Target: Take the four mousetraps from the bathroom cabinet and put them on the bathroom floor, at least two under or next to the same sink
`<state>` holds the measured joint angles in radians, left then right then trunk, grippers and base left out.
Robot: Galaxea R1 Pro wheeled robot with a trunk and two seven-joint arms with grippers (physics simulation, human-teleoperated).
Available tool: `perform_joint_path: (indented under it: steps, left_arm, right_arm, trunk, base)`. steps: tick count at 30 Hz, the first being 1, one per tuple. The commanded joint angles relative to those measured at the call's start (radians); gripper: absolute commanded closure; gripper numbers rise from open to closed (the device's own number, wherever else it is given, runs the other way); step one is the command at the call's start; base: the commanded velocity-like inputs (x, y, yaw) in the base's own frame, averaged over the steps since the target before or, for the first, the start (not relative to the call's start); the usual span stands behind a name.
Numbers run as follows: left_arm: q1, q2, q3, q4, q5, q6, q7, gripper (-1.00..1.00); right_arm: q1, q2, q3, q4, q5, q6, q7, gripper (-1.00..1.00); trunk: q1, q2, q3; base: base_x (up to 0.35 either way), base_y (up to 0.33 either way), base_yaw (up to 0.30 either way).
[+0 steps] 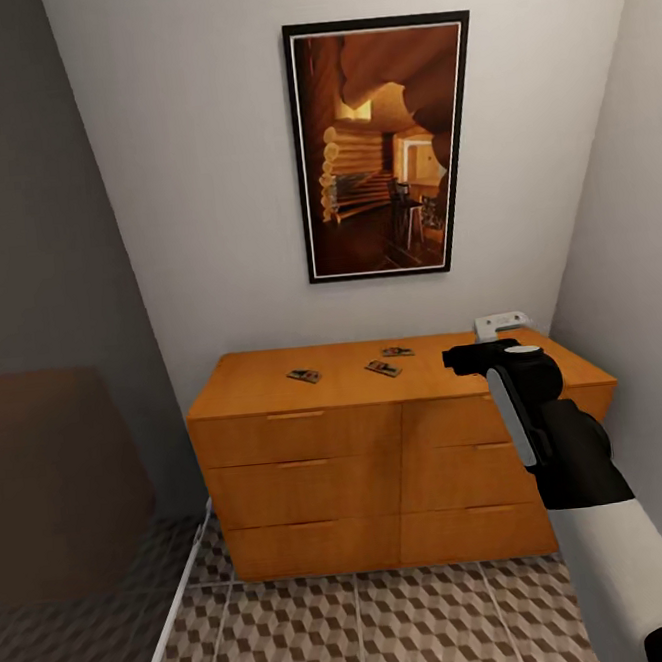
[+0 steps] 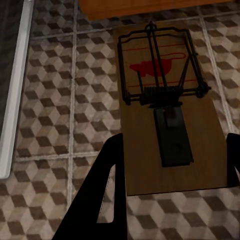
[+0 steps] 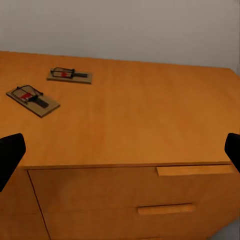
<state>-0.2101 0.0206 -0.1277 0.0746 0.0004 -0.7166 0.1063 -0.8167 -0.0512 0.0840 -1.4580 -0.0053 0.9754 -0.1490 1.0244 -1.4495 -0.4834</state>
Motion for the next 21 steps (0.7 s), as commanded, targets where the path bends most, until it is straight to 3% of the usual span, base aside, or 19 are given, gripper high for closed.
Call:
perform_joint_path:
  steps: [1,9,21]
  left_arm:
    - [-0.002,0.0,-0.009,0.004,-0.002,-0.006,0.009,1.0]
    - [-0.002,0.004,-0.009,0.004,-0.002,-0.006,0.008,1.0]
    - [0.0,0.005,-0.009,0.004,-0.002,-0.006,0.007,1.0]
  right_arm:
    - [-0.001,-0.001,0.002,-0.001,-0.001,0.005,-0.001,-1.0]
    - [-0.001,-0.006,0.002,0.0,-0.001,0.005,0.04,-1.0]
    - [-0.001,-0.012,0.002,0.001,0.0,0.005,0.163,-1.0]
  trunk:
    - [0.001,-0.001,-0.001]
    - [0.001,-0.001,-0.001]
    - [0.001,-0.001,-0.001]
  base:
    - [0.342,0.0,0.0]
    - [0.342,0.0,0.0]
    - [0.329,0.0,0.0]
